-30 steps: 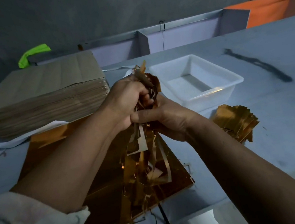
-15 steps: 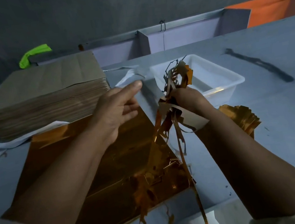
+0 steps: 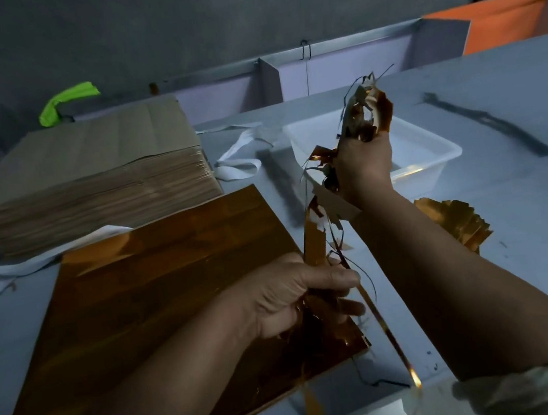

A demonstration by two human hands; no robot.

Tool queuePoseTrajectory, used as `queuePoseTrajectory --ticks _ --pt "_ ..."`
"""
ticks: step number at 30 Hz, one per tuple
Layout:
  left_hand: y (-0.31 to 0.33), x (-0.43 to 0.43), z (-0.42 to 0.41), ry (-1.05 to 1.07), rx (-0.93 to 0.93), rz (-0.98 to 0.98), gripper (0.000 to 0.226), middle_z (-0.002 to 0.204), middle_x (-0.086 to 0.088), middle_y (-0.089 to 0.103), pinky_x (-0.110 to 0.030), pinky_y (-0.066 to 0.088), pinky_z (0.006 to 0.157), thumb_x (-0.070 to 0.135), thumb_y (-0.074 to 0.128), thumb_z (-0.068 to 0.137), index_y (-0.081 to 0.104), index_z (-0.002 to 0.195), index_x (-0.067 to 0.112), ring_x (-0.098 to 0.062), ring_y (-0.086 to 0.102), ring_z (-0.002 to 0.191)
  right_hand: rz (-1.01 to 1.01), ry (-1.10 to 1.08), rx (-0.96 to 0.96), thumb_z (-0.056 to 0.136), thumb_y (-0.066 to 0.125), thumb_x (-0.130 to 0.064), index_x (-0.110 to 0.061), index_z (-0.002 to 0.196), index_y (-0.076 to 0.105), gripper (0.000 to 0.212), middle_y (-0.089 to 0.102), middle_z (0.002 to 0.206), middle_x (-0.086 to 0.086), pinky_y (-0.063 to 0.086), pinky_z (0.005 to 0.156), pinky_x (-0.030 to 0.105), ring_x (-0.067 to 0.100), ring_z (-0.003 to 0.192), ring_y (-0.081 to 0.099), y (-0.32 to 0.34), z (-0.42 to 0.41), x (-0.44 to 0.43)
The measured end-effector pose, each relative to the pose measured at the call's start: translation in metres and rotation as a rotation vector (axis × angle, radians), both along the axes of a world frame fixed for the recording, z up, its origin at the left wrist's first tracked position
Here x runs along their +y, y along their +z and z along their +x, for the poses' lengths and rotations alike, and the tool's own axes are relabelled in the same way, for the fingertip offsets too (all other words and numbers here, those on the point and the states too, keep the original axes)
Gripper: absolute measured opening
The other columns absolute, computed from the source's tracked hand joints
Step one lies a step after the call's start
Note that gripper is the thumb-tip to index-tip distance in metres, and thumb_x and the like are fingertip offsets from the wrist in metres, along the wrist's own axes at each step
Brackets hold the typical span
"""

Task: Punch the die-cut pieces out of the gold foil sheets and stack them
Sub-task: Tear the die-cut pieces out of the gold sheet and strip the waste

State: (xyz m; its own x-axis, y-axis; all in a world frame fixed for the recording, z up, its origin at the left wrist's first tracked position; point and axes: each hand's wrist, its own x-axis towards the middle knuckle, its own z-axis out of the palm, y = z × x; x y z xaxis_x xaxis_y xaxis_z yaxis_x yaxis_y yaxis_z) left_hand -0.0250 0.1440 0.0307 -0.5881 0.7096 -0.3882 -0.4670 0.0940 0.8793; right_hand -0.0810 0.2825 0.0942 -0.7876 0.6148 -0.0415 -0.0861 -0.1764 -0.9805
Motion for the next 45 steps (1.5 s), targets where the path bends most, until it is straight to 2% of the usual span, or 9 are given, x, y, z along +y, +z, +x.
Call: queuePoseTrajectory --ticks 5,11,14,19,24,27,30,39,45 --pt "-0.002 -0.003 0.000 0.111 -0.154 -0.014 0.021 0.070 -0.006 0.060 -0.053 0.049 0.095 0.009 0.079 0.070 0.072 0.089 0.003 -0.019 0.065 0.066 0.048 -0.039 0.066 0.094 0.038 0.002 -0.037 0.107 0.045 0.042 0.063 0.095 -0.003 0.054 0.092 0.052 0.029 0.097 0.066 -0.006 -0.004 0.000" --pt "-0.001 -0.002 -0.016 0.423 -0.180 0.123 0.030 0.119 -0.020 0.068 -0.051 0.050 0.092 0.028 0.062 0.071 0.072 0.094 0.011 -0.038 0.063 0.114 0.106 -0.004 0.160 0.093 0.042 0.003 -0.038 0.102 0.047 0.043 0.062 0.094 -0.002 0.051 0.092 0.058 0.033 0.093 0.061 -0.010 -0.003 -0.010" --pt "-0.003 -0.004 -0.019 0.366 -0.257 0.271 0.026 0.106 -0.018 0.072 -0.059 0.051 0.092 0.031 0.058 0.082 0.074 0.079 0.011 -0.043 0.066 0.108 0.156 0.005 0.194 0.092 0.041 0.005 -0.039 0.101 0.048 0.046 0.063 0.099 -0.006 0.053 0.091 0.048 0.026 0.096 0.061 -0.011 -0.002 -0.014" --pt "0.009 -0.008 -0.036 0.566 -0.223 0.313 0.041 0.089 -0.022 0.072 -0.055 0.058 0.072 0.039 0.052 0.098 0.063 0.107 0.001 -0.042 0.071 0.089 0.495 0.173 0.275 0.086 0.048 0.012 -0.018 0.110 0.053 0.039 0.062 0.112 0.007 0.051 0.088 0.042 0.024 0.101 0.060 -0.024 0.006 -0.015" --pt "0.035 -0.020 -0.051 0.457 -0.101 0.274 0.063 0.104 -0.016 0.072 -0.059 0.050 0.092 0.068 0.058 0.081 0.076 0.103 0.012 -0.036 0.070 0.096 0.970 0.490 0.257 0.085 0.070 -0.005 -0.009 0.119 0.060 0.036 0.058 0.113 0.011 0.046 0.084 0.037 0.028 0.103 0.057 -0.038 0.013 -0.027" --pt "0.045 -0.022 -0.050 0.421 -0.056 0.260 0.036 0.070 -0.007 0.069 -0.036 0.060 0.066 0.048 0.069 0.074 0.076 0.068 0.013 -0.024 0.070 0.063 1.129 0.616 0.207 0.089 0.068 -0.017 -0.014 0.125 0.058 0.037 0.059 0.118 0.009 0.046 0.089 0.039 0.028 0.109 0.055 -0.034 0.013 -0.033" --pt "0.045 -0.025 -0.054 0.462 -0.011 0.273 0.016 0.064 -0.004 0.067 -0.026 0.056 0.059 0.019 0.063 0.075 0.072 0.064 0.011 -0.019 0.067 0.057 1.197 0.682 0.158 0.088 0.065 -0.017 -0.018 0.128 0.057 0.040 0.061 0.124 0.006 0.043 0.097 0.040 0.027 0.117 0.053 -0.031 0.013 -0.035" --pt "0.044 -0.029 -0.054 0.515 -0.001 0.181 0.008 0.070 -0.007 0.058 -0.027 0.047 0.059 0.004 0.058 0.065 0.064 0.069 0.008 -0.019 0.058 0.060 0.759 0.727 0.201 0.076 0.060 -0.004 -0.024 0.149 0.033 0.081 0.043 0.148 0.002 0.040 0.112 0.042 0.020 0.136 0.041 -0.033 0.017 -0.031" --pt "0.057 -0.028 -0.060 0.586 -0.027 0.294 0.023 0.070 -0.010 0.058 -0.024 0.053 0.053 -0.002 0.050 0.065 0.060 0.083 0.006 -0.018 0.061 0.057 0.245 0.569 0.254 0.069 0.059 -0.026 -0.025 0.135 0.047 0.067 0.052 0.133 0.000 0.051 0.099 0.040 0.014 0.122 0.053 -0.044 0.028 -0.036"
